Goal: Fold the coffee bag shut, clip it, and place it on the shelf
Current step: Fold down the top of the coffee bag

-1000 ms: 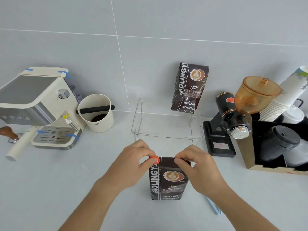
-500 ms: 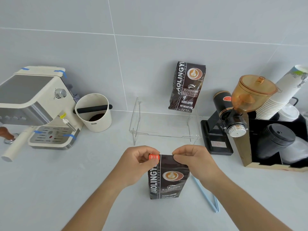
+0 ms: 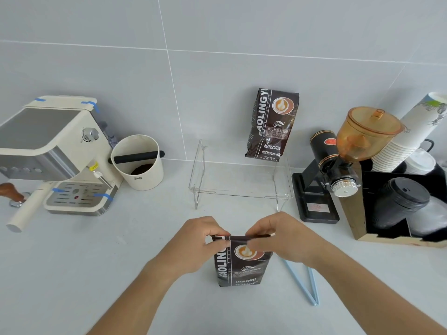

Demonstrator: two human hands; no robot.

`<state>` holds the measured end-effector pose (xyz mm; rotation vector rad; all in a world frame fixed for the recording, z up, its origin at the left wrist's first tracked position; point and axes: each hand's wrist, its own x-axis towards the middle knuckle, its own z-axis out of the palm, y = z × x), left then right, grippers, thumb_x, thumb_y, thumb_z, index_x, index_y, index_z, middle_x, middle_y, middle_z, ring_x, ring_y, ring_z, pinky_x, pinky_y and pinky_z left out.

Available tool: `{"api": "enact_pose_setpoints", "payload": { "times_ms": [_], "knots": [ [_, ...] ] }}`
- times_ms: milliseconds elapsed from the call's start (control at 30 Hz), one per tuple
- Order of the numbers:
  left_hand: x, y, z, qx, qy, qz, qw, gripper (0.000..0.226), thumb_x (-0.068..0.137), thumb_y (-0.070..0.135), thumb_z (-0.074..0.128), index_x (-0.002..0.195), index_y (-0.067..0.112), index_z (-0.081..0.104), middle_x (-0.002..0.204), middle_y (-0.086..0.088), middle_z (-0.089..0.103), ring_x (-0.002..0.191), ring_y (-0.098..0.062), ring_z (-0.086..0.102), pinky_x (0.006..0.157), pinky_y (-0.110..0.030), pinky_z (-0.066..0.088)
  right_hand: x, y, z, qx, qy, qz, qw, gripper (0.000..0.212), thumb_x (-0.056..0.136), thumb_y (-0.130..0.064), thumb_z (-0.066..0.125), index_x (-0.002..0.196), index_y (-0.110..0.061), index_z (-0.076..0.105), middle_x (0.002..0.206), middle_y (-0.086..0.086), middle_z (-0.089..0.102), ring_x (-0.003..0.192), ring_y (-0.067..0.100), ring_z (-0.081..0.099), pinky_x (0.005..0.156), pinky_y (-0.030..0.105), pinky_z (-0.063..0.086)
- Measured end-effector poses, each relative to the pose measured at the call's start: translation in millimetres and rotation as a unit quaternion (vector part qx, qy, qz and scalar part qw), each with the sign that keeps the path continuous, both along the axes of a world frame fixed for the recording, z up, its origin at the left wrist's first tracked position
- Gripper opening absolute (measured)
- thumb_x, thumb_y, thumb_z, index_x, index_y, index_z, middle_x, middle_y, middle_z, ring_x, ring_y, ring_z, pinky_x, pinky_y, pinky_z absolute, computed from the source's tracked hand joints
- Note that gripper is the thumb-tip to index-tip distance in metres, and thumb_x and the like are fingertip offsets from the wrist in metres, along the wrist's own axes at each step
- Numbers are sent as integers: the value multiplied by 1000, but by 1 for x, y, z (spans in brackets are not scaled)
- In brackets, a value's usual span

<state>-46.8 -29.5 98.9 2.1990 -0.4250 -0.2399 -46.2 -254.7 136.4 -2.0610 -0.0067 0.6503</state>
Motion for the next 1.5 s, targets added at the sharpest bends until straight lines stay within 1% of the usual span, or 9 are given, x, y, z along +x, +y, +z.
{"api": "enact_pose_setpoints", "payload": {
  "times_ms": [67, 167, 300, 533, 667, 833, 1033, 1200, 1500],
  "knots": [
    [1, 0, 0, 7, -1, -12, 1000, 12, 85, 30, 69, 94, 34, 76, 84, 13, 67, 82, -7, 64, 60, -16, 46, -3, -4, -2, -56, -71, 56, 994, 11, 77, -20, 77, 86, -26, 80, 83, -6, 72, 79, 6, 68, 73, 24, 55],
    [2, 1, 1, -5, 17, -19, 1000, 15, 87, 31, 67, 97, 40, 72, 89, 13, 71, 88, -5, 66, 59, -12, 45, -7, -6, -8, -93, -152, 86, 980, 12, 83, -21, 71, 89, -28, 79, 78, -12, 66, 75, -2, 60, 67, 12, 46],
    [7, 4, 1, 3, 32, -43, 999, 11, 88, 28, 65, 91, 34, 73, 92, 24, 70, 89, -2, 67, 62, -9, 45, -13, -11, -18, -59, -162, 32, 984, 9, 80, -23, 73, 80, -30, 78, 74, -11, 76, 67, 4, 66, 62, 23, 52],
    [14, 3, 1, 14, -2, -62, 998, 9, 88, 23, 68, 89, 26, 76, 81, 35, 68, 84, 4, 66, 71, -6, 45, -15, -29, -23, -44, -214, 75, 973, 14, 91, -20, 65, 95, -24, 78, 83, -5, 79, 72, 13, 69, 66, 25, 54],
    [14, 3, -2, -7, 3, -47, 999, 11, 87, 19, 69, 86, 26, 77, 88, 23, 71, 84, 4, 66, 62, -2, 41, -14, -27, -31, 13, -174, -23, 984, 9, 85, -18, 73, 83, -20, 81, 78, -4, 80, 73, 15, 73, 70, 28, 59],
    [14, -1, -3, -16, 10, -46, 999, 11, 86, 13, 71, 82, 20, 78, 76, 30, 69, 78, 4, 66, 64, -1, 41, -13, -29, -32, 79, -89, -78, 990, 7, 83, -13, 75, 81, -15, 81, 80, 2, 81, 80, 22, 76, 75, 31, 60],
    [17, -1, -3, -16, 8, -30, 999, 19, 85, 15, 72, 75, 31, 76, 83, 15, 73, 81, -1, 68, 70, -6, 45, -17, -59, -38, 98, -75, -167, 978, 11, 82, -17, 77, 83, -28, 79, 82, -8, 81, 79, 6, 75, 69, 10, 54],
    [14, -3, -3, -26, 10, -16, 999, 25, 85, 12, 72, 74, 35, 75, 82, 16, 74, 81, -3, 69, 72, -5, 46, -34, -97, -82, -19, -35, -250, 967, 11, 85, -13, 69, 77, -15, 77, 76, 7, 77, 72, 21, 70, 77, 36, 56],
    [11, -2, -7, -35, 31, -8, 999, 16, 85, 8, 72, 78, 21, 76, 78, 12, 73, 76, -6, 68, 72, -9, 48, -77, -122, -159, -250, 65, -241, 936, 6, 82, -30, 67, 77, -27, 69, 76, -7, 67, 75, 20, 64, 65, 26, 47]
  ]
}}
